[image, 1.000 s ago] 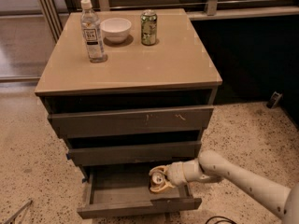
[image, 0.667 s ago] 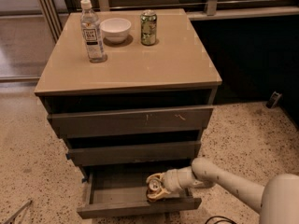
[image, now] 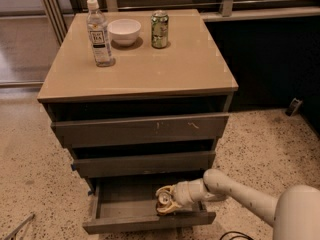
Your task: Place orange can into bottom drawer
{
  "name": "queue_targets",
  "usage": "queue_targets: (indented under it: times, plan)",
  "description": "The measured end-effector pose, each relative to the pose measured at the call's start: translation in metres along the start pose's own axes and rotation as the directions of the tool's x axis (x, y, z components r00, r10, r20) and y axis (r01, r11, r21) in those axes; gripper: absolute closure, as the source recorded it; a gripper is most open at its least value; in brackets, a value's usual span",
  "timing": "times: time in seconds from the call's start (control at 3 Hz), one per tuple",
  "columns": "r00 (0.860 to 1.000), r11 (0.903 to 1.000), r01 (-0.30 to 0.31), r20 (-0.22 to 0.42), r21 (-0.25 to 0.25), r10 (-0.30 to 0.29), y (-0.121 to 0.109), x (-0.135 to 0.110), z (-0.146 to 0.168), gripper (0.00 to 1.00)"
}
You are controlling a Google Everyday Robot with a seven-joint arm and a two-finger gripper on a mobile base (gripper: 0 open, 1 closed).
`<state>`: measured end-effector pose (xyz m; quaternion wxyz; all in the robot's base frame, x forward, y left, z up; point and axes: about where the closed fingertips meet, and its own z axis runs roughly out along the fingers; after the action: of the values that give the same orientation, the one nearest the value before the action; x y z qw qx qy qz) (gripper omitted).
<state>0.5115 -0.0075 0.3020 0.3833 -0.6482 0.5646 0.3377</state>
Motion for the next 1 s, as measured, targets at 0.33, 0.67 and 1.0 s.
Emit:
queue_targets:
  times: [0.33,0.67,1.0]
  plan:
    - [1.0,0.9998,0.019,-0.013,0.001,-0.019,-0.009,0.01,0.006,1.0]
    - [0.999,0.9996,0.029,-0.027,0.001,-0.028,-0.019,0.024,0.013,1.0]
    - [0.999,0.9999,0.012,-0.039,-0.001,-0.013,-0.027,0.044,0.022,1.0]
